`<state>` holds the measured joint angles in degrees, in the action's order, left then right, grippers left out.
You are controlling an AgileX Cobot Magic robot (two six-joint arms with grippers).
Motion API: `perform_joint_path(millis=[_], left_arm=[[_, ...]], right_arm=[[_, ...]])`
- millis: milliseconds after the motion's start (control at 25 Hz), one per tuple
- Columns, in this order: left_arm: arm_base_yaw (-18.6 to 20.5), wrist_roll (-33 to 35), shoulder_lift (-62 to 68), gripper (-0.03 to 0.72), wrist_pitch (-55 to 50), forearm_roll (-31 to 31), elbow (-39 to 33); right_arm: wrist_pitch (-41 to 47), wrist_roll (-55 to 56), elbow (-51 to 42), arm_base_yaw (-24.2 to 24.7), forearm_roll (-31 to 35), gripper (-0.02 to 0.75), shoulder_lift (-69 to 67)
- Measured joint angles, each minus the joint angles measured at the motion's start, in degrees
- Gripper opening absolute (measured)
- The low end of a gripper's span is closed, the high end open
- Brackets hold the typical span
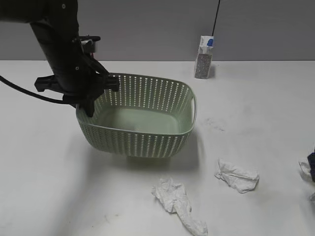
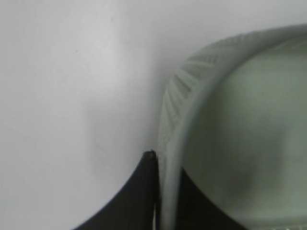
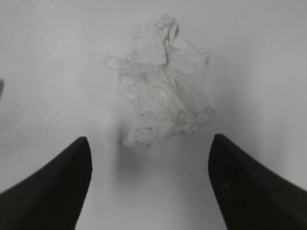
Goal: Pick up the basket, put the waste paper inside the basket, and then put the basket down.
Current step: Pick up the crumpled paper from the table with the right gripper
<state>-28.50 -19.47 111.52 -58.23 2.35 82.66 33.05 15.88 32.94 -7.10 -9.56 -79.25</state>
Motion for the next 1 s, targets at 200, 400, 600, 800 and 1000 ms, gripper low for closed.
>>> perform_joint_path(millis=[200,400,600,800,1000], left_arm=[[1.09,0.0,0.0,0.005,0.2,-0.11,0.0],[2.29,0.0,0.0,0.005,0.32,-0.32,0.0],[2.29,-0.05,0.0,0.005,0.64,-0.32,0.0],[2.29,-0.05,0.0,0.005,0.71,-0.27,0.0],[2.29,-0.05,0.0,0.005,0.71,-0.22,0.0]], right_arm=[[-4.12,10.18,0.0,0.0,-10.81,0.56,-8.69],[-7.33,15.78,0.06,0.05,-15.43,0.478,-12.39],[-10.53,11.67,0.06,0.05,-9.46,0.267,-14.75],[-11.19,7.79,0.25,0.05,-6.75,0.024,-14.26],[-11.5,-9.47,3.94,-3.11,8.12,0.006,-6.23]])
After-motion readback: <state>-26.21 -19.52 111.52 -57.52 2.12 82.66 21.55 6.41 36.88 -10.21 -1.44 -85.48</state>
